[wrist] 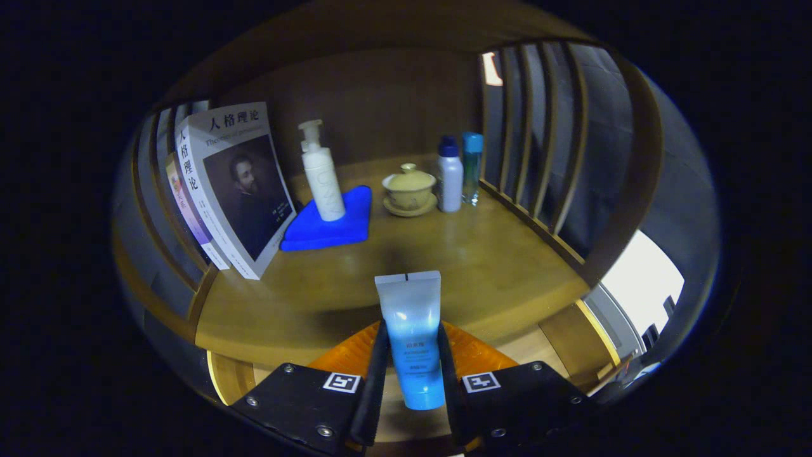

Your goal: Pull open the drawer, take out the items inside it, and place them on the countertop above the cabinet.

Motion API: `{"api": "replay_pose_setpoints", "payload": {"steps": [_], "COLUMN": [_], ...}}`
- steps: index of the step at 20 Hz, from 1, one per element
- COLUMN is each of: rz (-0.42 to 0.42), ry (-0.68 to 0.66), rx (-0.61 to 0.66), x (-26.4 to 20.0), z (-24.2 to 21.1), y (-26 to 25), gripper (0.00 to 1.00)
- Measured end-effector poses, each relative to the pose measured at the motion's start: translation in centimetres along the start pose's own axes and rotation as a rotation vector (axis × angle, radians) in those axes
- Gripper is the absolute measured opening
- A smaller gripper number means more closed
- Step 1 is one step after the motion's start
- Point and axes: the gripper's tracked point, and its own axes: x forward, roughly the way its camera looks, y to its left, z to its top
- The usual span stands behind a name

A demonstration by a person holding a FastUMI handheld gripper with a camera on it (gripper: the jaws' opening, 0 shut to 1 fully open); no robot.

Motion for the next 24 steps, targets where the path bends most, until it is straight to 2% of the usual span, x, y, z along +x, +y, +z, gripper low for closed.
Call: {"api": "replay_pose_setpoints", "payload": {"steps": [4,7,9,10,12,14,19,24], "rz": [0.018,0.053,0.067,0.091,0.119,0.098,0.101,0.109], "ry": [-0.027,-0.067,-0.125,-0.172,-0.257,-0.366,-0.552,-0.667], "rx": [-0.084,-0.089,-0.116,-0.119,-0.117,-0.100,-0.033,-0.068], "x": [2.2,3.4,3.4,2.8,0.9,-2.1,-10.0,-15.7], "z": [1.6,2.3,2.9,3.6,4.4,5.7,5.5,2.8], "y": [1.1,1.9,2.0,2.4,3.0,2.3,1.1,0.0], "gripper": [0.45,0.49,0.53,0.62,0.80,0.88,0.89,0.89]}}
